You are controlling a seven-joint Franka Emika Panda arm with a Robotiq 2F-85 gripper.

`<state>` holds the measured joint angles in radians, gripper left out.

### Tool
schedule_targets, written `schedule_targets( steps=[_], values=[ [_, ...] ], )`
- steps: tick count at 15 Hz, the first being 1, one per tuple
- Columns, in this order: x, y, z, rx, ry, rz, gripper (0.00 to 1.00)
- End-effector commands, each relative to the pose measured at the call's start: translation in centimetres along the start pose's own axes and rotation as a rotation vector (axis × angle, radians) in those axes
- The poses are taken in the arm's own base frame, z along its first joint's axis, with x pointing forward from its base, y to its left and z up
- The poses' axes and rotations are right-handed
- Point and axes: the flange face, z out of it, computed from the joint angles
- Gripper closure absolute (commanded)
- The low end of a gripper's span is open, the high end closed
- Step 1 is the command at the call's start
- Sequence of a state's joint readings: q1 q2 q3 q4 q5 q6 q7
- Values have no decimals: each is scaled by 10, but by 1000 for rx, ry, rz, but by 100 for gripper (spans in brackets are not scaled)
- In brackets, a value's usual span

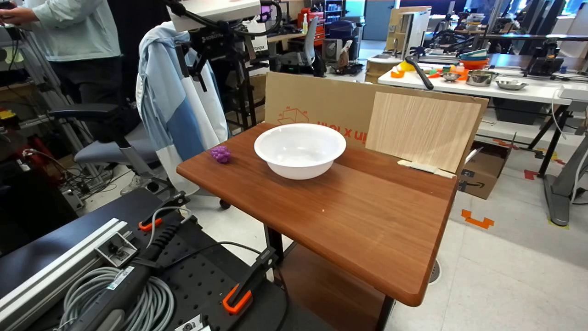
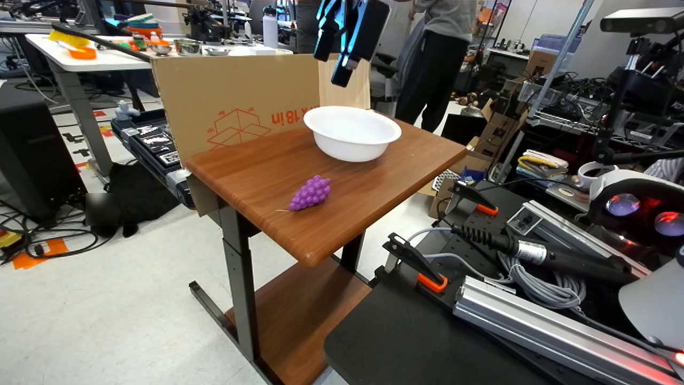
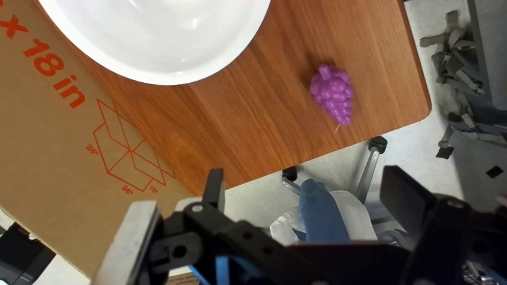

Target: Put the purple object into the white bowl

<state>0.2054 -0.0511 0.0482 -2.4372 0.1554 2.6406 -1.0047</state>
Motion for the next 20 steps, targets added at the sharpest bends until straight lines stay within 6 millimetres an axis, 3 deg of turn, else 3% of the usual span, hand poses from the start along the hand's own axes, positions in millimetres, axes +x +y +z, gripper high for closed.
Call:
schedule_targets(
  steps=[1, 3, 4, 12, 15, 20],
  values=[
    [15, -2, 16, 32, -19, -28, 0],
    [10, -6, 10, 26, -18, -33, 0],
    [-1, -2, 2, 4, -5, 4, 0],
    [-1, -2, 2, 4, -5, 5, 0],
    [9, 4, 19, 26, -61, -24, 0],
    [29, 17, 77, 86, -182, -20, 0]
  ],
)
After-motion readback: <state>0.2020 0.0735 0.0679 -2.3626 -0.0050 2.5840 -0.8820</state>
